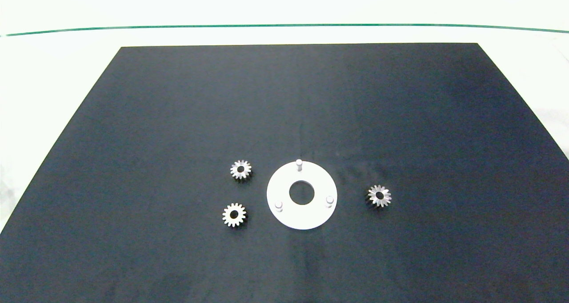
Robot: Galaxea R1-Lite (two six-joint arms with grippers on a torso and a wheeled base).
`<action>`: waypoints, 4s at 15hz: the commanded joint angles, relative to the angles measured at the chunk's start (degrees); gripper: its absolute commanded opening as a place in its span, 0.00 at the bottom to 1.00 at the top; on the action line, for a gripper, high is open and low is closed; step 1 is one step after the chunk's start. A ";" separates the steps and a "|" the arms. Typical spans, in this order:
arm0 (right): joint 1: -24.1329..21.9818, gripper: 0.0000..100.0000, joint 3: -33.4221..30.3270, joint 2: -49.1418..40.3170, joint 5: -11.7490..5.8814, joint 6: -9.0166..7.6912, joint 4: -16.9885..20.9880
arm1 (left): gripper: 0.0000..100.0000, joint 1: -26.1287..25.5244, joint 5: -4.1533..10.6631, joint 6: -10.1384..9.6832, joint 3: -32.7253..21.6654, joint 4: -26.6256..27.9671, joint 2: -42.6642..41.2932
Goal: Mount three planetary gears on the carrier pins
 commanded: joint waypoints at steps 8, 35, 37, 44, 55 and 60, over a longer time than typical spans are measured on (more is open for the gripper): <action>0.01 1.00 0.07 0.07 0.59 -0.70 0.07 | 1.00 0.01 0.04 0.03 0.00 0.00 0.07; 0.10 1.00 -0.02 0.07 0.68 -1.14 0.16 | 1.00 -0.17 -0.75 1.35 0.00 0.09 0.07; 0.01 1.00 -0.02 0.07 0.15 -1.14 0.16 | 1.00 0.01 -0.58 1.35 -0.09 0.09 0.42; 4.14 1.00 -12.32 6.93 0.24 -1.40 8.86 | 1.00 -1.93 -0.67 4.60 -25.05 23.56 10.36; 18.91 1.00 -46.69 60.98 0.76 -10.46 10.97 | 1.00 2.64 1.00 9.96 -54.67 36.83 46.22; 28.49 1.00 -57.85 76.71 0.94 -13.18 14.92 | 1.00 6.95 1.00 10.05 -56.16 39.55 43.58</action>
